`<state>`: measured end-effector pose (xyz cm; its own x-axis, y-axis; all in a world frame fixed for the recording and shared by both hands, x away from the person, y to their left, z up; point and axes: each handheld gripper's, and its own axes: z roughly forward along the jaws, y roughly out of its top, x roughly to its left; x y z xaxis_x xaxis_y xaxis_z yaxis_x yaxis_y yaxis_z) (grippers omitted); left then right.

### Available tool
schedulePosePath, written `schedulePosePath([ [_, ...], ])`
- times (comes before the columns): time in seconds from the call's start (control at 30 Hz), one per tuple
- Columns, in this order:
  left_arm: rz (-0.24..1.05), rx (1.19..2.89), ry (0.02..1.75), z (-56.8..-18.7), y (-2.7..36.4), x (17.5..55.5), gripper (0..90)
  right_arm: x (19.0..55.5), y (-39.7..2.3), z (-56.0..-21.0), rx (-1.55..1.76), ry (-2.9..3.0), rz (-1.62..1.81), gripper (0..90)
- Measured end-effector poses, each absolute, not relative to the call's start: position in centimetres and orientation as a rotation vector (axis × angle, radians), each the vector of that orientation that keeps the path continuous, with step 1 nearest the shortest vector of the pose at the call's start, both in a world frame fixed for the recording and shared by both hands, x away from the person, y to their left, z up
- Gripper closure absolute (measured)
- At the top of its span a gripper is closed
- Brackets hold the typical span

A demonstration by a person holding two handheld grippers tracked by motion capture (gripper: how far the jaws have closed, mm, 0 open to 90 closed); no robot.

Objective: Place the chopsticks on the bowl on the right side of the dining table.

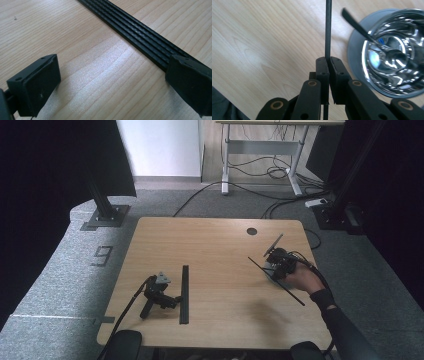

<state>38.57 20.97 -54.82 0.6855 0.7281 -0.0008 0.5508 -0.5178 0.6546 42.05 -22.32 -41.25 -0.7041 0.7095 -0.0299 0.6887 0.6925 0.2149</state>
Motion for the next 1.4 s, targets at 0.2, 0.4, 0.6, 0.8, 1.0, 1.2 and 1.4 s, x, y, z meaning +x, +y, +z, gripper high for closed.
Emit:
schedulePosePath([
  [0.2, 0.362, 2.261, 0.977, -54.8, 21.0, 38.6, 0.0, 43.0, -23.6, -40.9, 1.196, 2.743, 0.278, 85.6],
  [0.4, 0.363, 2.259, 0.978, -54.8, 21.0, 38.6, 0.0, 44.2, -24.7, -41.5, 1.240, 2.709, 0.258, 85.7],
  [0.6, 0.363, 2.261, 0.977, -54.8, 21.0, 38.6, 0.0, 45.4, -25.4, -42.4, 1.271, 2.690, 0.242, 85.7],
  [0.8, 0.363, 2.261, 0.977, -54.8, 21.0, 38.6, 0.0, 46.6, -25.7, -43.4, 1.285, 2.667, 0.213, 85.8],
  [1.0, 0.362, 2.260, 0.977, -54.8, 21.0, 38.6, 0.0, 47.3, -25.9, -44.5, 1.307, 2.659, 0.196, 85.7],
  [1.2, 0.362, 2.261, 0.976, -54.8, 21.0, 38.6, 0.0, 47.6, -26.2, -45.5, 1.315, 2.650, 0.183, 85.7],
  [1.4, 0.362, 2.261, 0.977, -54.8, 21.0, 38.6, 0.0, 47.8, -26.5, -46.2, 1.334, 2.647, 0.193, 85.7],
])
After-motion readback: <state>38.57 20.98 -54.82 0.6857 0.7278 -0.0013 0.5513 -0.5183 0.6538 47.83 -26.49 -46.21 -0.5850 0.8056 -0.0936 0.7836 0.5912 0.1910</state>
